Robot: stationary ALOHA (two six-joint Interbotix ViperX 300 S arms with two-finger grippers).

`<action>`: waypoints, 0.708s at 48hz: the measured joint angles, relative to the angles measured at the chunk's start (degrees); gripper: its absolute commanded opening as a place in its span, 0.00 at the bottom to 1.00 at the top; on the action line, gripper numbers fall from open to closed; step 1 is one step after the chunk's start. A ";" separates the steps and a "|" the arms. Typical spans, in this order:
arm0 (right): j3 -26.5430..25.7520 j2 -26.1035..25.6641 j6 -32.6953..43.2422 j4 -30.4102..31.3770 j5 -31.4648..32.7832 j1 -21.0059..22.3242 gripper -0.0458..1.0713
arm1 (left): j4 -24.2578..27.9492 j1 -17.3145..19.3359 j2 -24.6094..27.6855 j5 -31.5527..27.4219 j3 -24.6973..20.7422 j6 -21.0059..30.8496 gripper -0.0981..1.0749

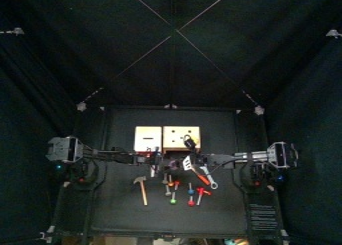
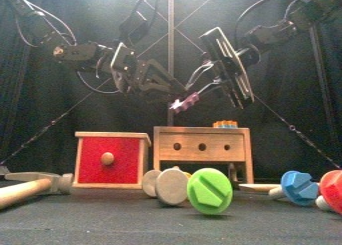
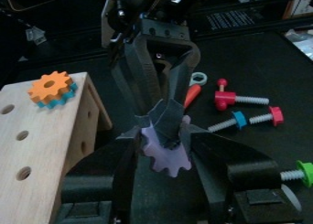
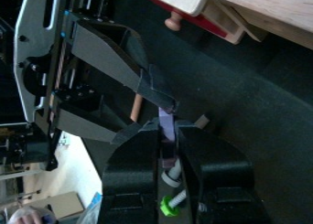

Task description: Hand over gear to right hand

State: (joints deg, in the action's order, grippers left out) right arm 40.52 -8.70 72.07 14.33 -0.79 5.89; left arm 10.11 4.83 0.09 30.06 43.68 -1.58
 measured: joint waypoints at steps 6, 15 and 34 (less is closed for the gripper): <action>0.18 0.00 -0.09 0.18 0.00 0.00 0.47 | -0.18 0.09 0.00 -0.09 0.09 -0.09 0.87; 0.26 0.00 -0.09 0.53 0.09 -0.09 0.47 | -1.14 0.18 0.00 0.00 0.88 0.00 0.96; 0.97 -0.35 -0.18 0.53 0.26 -0.18 0.47 | -1.23 0.18 -0.88 0.00 3.60 -0.09 0.96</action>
State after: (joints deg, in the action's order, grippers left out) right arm 41.48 -9.05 71.89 14.85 -0.53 5.71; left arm 8.88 5.01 -0.79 30.06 47.29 -1.67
